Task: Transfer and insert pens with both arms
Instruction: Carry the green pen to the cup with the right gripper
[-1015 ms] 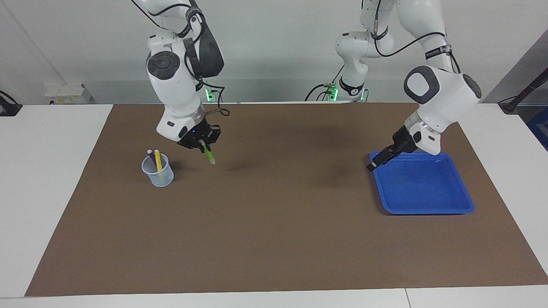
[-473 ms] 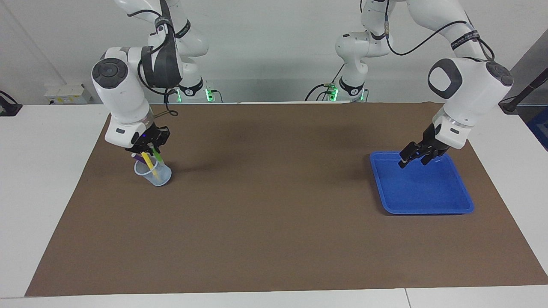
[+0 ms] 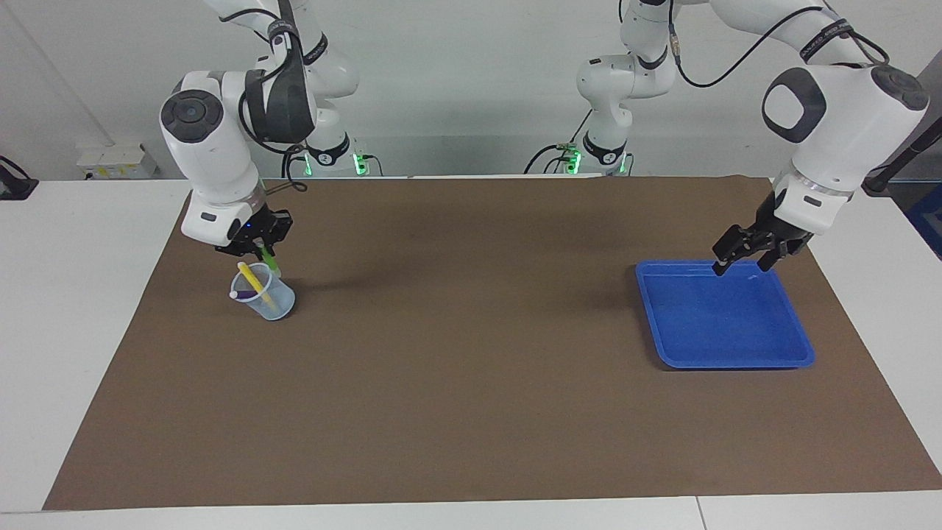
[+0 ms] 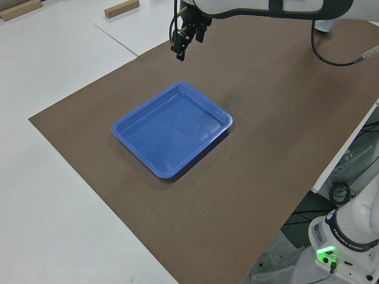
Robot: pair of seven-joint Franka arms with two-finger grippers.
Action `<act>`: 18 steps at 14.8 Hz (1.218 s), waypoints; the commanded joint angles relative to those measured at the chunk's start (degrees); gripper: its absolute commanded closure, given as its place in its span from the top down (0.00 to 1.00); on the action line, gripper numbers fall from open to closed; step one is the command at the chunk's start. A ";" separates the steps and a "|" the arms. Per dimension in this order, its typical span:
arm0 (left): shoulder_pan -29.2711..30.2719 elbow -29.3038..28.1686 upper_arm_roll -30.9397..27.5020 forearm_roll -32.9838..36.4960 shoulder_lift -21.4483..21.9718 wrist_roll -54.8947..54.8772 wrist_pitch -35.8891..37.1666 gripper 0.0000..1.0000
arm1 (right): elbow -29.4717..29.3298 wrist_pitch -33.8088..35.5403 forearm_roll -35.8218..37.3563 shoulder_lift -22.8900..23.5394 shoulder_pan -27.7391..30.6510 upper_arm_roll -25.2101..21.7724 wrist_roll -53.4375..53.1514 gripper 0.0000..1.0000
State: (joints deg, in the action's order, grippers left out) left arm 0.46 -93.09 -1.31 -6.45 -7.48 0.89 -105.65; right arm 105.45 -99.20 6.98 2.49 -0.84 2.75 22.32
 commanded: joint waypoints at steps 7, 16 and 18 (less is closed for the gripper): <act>-0.54 5.89 1.39 7.76 1.41 -0.80 10.90 1.00 | 0.70 -1.67 0.14 -1.43 1.10 0.50 -0.44 0.00; 1.47 7.66 6.05 11.20 4.31 -2.56 17.66 1.00 | 9.31 -11.69 0.14 -3.54 4.97 0.42 6.15 0.00; 1.83 7.66 6.23 10.50 4.58 -2.65 19.68 1.00 | 12.75 -15.75 0.05 -3.81 5.85 0.42 7.12 0.00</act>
State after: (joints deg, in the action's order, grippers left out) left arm 0.74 -85.78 3.81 3.73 -3.65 -0.39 -88.62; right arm 113.04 -110.82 6.98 1.06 3.17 2.50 27.29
